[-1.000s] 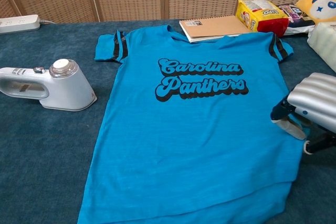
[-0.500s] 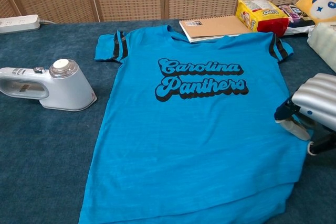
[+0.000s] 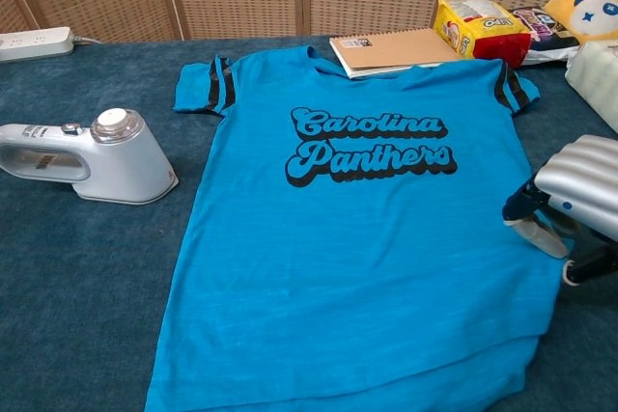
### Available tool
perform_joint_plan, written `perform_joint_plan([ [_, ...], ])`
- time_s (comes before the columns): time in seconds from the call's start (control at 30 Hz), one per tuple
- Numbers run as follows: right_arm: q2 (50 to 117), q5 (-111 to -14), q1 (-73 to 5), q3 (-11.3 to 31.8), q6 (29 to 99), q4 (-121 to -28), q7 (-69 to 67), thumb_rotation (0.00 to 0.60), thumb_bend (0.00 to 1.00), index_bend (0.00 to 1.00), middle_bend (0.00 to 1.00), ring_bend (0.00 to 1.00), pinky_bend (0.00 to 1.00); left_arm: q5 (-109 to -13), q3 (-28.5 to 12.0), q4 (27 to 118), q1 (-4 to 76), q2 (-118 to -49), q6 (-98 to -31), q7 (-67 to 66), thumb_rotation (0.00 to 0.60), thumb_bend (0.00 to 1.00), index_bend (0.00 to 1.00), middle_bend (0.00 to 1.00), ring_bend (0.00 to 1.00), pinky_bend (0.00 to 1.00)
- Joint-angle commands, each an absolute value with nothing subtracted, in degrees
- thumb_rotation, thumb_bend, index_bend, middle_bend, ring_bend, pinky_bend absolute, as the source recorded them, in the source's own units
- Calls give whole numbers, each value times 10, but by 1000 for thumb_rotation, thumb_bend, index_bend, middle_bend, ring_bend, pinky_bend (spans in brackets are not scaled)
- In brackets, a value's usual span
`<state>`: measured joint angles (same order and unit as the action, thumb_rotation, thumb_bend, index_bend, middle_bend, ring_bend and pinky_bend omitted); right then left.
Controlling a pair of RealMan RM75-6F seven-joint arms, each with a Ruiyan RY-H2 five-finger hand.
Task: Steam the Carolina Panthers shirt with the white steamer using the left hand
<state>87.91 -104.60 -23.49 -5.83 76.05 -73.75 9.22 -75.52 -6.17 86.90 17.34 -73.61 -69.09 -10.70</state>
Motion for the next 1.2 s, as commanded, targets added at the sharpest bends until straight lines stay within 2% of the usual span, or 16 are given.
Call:
perform_joint_plan([
  [0.03,880,-1046,-234,-59,761,-737,91,600,366,811,739,749,779,-748,-64,851,181,-750,-682,-105,385,347,31,221,173,282],
  [0.23,879,-1045,-235,-58,759,-735,91,600,367,812,739,749,779,-742,-68,819,192,-775,-672,-96,384,378,31,221,173,286],
  [1.07,882,-1035,-235,-55,758,-722,78,600,366,811,739,750,779,-716,-85,688,269,-872,-587,-90,381,383,34,221,157,277],
  [1.2,881,-1033,-235,-54,759,-722,78,600,367,812,739,750,779,-717,-88,678,277,-880,-583,-82,384,410,140,225,168,321],
])
